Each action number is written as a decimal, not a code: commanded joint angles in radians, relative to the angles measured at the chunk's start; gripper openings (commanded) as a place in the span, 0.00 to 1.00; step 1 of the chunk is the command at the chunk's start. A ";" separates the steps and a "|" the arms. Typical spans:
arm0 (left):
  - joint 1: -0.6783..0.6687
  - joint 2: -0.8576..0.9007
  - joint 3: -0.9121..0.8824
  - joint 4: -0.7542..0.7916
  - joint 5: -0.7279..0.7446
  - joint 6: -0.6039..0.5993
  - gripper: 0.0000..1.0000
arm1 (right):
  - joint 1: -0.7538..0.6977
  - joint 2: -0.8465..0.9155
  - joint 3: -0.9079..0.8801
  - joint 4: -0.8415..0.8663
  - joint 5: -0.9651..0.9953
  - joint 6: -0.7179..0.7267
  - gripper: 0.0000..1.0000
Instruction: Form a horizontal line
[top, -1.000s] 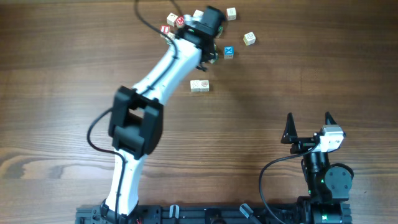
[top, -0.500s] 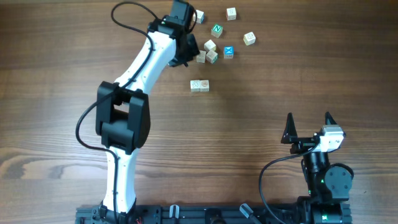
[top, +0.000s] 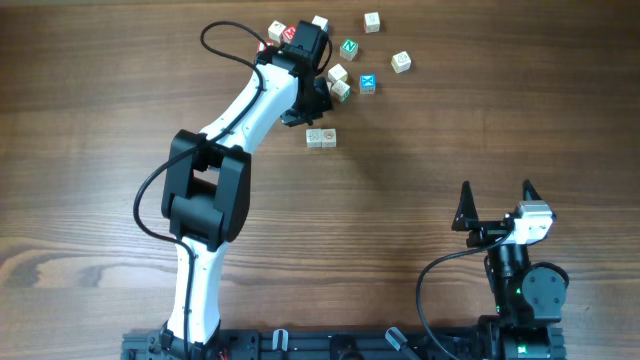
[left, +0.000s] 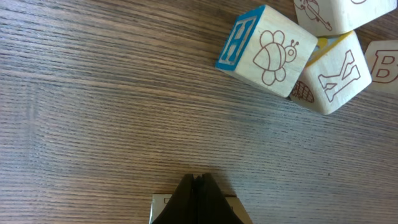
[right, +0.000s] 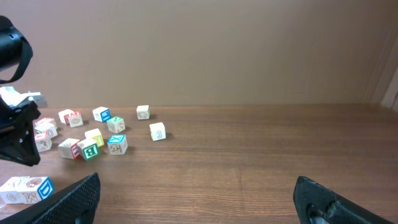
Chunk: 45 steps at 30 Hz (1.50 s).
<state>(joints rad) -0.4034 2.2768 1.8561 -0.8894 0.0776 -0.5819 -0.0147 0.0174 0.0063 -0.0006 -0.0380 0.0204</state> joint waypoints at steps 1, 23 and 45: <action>-0.002 0.011 -0.008 0.005 0.011 -0.010 0.04 | -0.002 -0.013 -0.001 0.002 -0.016 -0.014 1.00; -0.018 0.011 -0.052 0.018 0.011 -0.006 0.04 | -0.002 -0.013 -0.001 0.002 -0.016 -0.014 1.00; -0.019 0.011 -0.052 0.013 0.011 -0.005 0.04 | -0.002 -0.013 -0.001 0.002 -0.016 -0.013 1.00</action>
<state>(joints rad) -0.4198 2.2768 1.8137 -0.8745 0.0776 -0.5819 -0.0147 0.0174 0.0063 -0.0002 -0.0380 0.0204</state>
